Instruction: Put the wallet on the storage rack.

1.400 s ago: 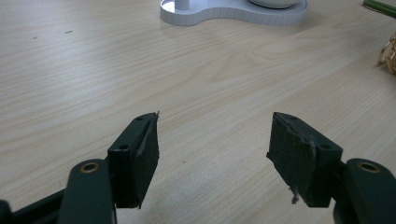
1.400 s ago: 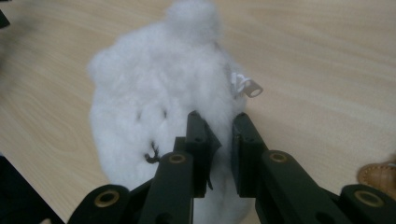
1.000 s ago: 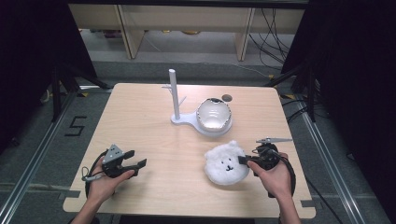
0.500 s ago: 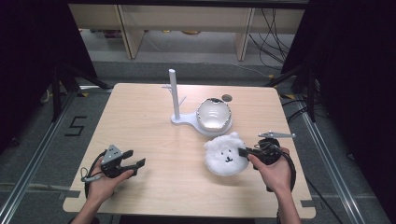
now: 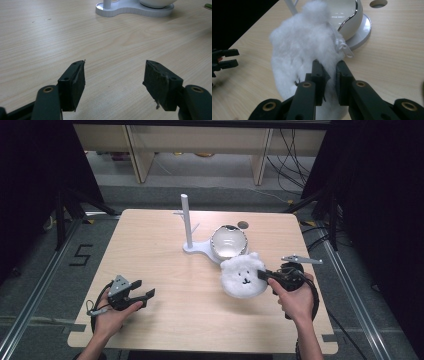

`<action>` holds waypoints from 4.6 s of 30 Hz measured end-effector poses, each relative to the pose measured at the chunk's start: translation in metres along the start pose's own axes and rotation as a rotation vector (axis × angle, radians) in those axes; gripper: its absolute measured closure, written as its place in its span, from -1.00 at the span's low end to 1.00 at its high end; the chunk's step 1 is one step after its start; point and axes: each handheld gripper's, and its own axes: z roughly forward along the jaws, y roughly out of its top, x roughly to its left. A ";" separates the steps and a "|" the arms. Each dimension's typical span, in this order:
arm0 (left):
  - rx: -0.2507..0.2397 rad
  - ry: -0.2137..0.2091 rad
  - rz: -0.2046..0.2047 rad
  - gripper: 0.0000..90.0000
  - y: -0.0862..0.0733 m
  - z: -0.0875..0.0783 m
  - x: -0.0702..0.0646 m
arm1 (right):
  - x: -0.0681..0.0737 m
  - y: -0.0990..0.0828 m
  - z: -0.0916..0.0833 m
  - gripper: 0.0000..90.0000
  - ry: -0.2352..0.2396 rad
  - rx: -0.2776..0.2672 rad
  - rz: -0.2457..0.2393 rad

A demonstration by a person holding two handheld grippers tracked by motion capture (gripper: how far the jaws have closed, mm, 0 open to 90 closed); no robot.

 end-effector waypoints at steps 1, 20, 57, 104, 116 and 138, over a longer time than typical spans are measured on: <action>0.000 0.000 0.000 -0.28 0.000 0.000 0.000 | -0.003 0.002 0.000 0.79 0.009 -0.011 -0.039; 0.005 0.005 -0.001 -0.28 -0.001 0.000 -0.001 | -0.004 0.025 -0.002 0.79 -0.017 -0.076 -0.053; -0.003 0.001 -0.006 -0.28 -0.002 -0.001 0.000 | 0.001 0.072 0.025 0.79 -0.030 -0.126 -0.057; 0.004 0.005 -0.005 -0.28 -0.002 -0.001 -0.001 | -0.003 0.103 0.081 0.78 -0.175 -0.130 -0.088; 0.000 -0.004 -0.008 -0.28 -0.003 0.000 -0.001 | 0.007 0.096 0.092 0.76 -0.193 -0.081 -0.120; -0.002 -0.002 -0.011 -0.28 -0.003 0.000 0.000 | 0.008 0.092 0.100 0.09 -0.212 -0.077 -0.121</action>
